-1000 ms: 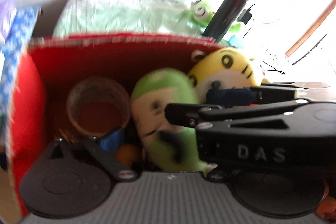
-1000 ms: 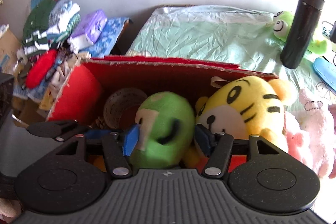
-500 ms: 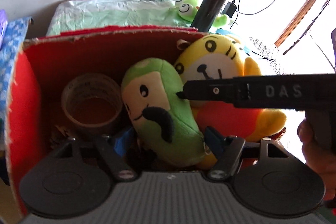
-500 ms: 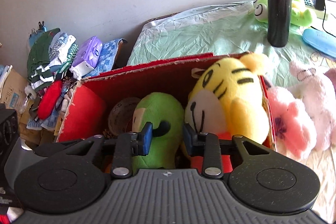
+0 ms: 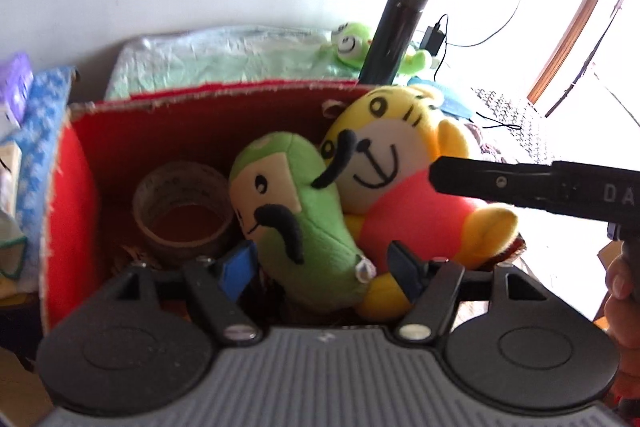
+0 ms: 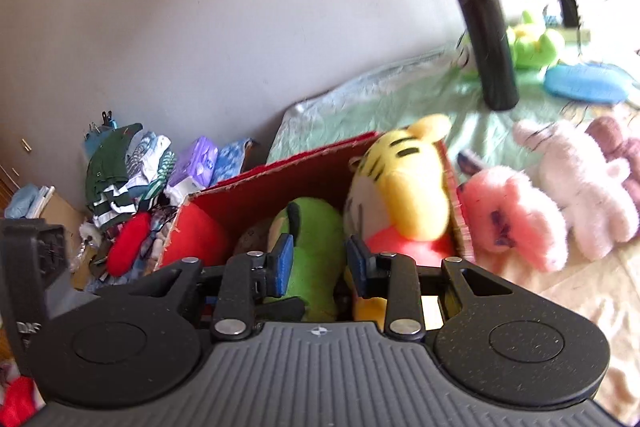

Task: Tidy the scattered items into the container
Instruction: 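Lower the green plush beside the tiger and open the right gripper, then move the right gripper back toward the pink teddy bear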

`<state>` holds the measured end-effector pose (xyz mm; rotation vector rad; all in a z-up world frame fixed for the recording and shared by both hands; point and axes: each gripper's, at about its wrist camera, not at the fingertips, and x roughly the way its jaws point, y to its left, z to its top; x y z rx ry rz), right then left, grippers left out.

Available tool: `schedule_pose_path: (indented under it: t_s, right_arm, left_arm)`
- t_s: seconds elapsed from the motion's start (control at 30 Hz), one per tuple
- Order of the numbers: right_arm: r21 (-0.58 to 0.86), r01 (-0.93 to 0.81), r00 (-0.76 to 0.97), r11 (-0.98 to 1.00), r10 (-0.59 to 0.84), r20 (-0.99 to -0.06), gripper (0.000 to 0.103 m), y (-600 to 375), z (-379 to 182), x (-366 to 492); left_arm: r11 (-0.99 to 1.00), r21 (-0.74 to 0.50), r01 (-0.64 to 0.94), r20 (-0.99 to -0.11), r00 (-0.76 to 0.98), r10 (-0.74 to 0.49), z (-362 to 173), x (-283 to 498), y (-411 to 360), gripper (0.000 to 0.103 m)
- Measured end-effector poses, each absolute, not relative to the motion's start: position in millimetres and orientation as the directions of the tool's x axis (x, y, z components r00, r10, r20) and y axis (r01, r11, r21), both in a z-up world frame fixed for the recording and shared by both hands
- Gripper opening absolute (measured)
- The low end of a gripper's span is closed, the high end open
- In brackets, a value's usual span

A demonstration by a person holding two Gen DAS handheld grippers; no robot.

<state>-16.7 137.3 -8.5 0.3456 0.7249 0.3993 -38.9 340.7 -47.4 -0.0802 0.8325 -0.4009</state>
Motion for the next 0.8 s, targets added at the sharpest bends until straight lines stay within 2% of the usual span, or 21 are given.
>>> schedule_pose_path:
  t_s: [0.2, 0.33, 0.43, 0.57, 0.73, 0.8]
  right_arm:
    - [0.379, -0.256, 0.721, 0.889, 0.437, -0.538, 0.034, 117, -7, -32]
    - [0.397, -0.268, 0.699, 0.877, 0.461, -0.547, 0.034, 96, -9, -29]
    - [0.405, -0.277, 0.68, 0.871, 0.476, -0.558, 0.034, 83, -13, -30]
    - [0.42, -0.299, 0.656, 0.857, 0.505, -0.561, 0.034, 66, -14, -32]
    - [0.407, -0.311, 0.649, 0.859, 0.505, -0.57, 0.034, 43, -17, -35]
    - [0.413, -0.308, 0.638, 0.857, 0.508, -0.579, 0.034, 32, -20, -36]
  left_arm:
    - [0.934, -0.132, 0.331, -0.667, 0.668, -0.33, -33, -66, 312, 0.071]
    - [0.943, -0.12, 0.31, -0.671, 0.675, -0.307, -31, -70, 292, 0.071]
    - [0.959, -0.101, 0.266, -0.679, 0.686, -0.262, -32, -70, 277, 0.076]
    - [0.969, -0.105, 0.222, -0.694, 0.682, -0.231, -32, -70, 257, 0.076]
    - [0.964, -0.043, 0.261, -0.639, 0.735, -0.227, -22, -87, 215, 0.076]
    - [0.963, -0.024, 0.269, -0.629, 0.744, -0.224, -22, -90, 197, 0.08]
